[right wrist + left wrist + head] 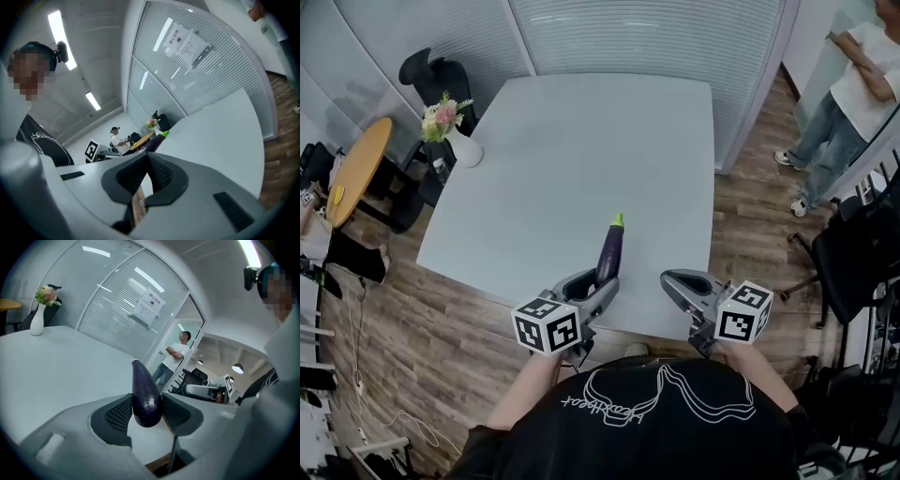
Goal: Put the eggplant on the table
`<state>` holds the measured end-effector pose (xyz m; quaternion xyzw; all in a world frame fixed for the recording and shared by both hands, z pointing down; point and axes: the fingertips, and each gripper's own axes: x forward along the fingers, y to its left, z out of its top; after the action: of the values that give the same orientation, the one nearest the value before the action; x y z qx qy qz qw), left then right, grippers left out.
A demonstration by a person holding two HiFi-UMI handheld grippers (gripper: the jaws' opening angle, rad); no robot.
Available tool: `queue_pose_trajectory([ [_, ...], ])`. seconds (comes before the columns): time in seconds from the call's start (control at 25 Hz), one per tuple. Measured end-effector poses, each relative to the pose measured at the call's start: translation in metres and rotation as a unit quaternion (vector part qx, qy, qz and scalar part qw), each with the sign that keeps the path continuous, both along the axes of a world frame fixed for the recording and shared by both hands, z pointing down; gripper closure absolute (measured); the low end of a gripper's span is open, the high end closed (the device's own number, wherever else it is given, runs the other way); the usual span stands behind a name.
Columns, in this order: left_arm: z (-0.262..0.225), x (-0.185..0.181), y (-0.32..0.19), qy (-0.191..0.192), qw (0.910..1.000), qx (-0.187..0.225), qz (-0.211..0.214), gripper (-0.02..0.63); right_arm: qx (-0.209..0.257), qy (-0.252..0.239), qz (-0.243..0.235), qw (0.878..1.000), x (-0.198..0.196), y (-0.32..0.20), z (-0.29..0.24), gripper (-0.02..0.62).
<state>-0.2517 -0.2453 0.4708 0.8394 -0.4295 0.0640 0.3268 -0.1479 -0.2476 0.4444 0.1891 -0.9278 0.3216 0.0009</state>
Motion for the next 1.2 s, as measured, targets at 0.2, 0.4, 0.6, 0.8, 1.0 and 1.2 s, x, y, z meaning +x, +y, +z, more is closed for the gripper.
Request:
queue_pose_trajectory([
  [0.2,0.032,0.003,-0.027,-0.006,0.9996,-0.022,0.015,0.400,-0.021,0.002,0.036,0.999,0.016,-0.016,0.020,0.586],
  [0.4,0.068,0.011,-0.041,-0.057,0.9970,-0.038,0.037,0.400,-0.031,0.006,0.060,0.998,0.033,-0.025,0.034,0.586],
  [0.6,0.099,0.015,-0.047,-0.101,0.9916,-0.053,0.060,0.400,-0.040,0.018,0.081,0.996,0.042,-0.031,0.043,0.586],
  [0.8,0.128,0.016,-0.053,-0.138,0.9853,-0.068,0.074,0.400,-0.056,0.017,0.096,0.994,0.051,-0.031,0.056,0.586],
  [1.0,0.147,0.019,-0.056,-0.153,0.9810,-0.082,0.086,0.400,-0.068,0.015,0.113,0.991,0.061,-0.032,0.063,0.586],
  [1.2,0.157,0.021,-0.057,-0.179,0.9756,-0.079,0.100,0.400,-0.077,0.006,0.124,0.989,0.066,-0.030,0.069,0.586],
])
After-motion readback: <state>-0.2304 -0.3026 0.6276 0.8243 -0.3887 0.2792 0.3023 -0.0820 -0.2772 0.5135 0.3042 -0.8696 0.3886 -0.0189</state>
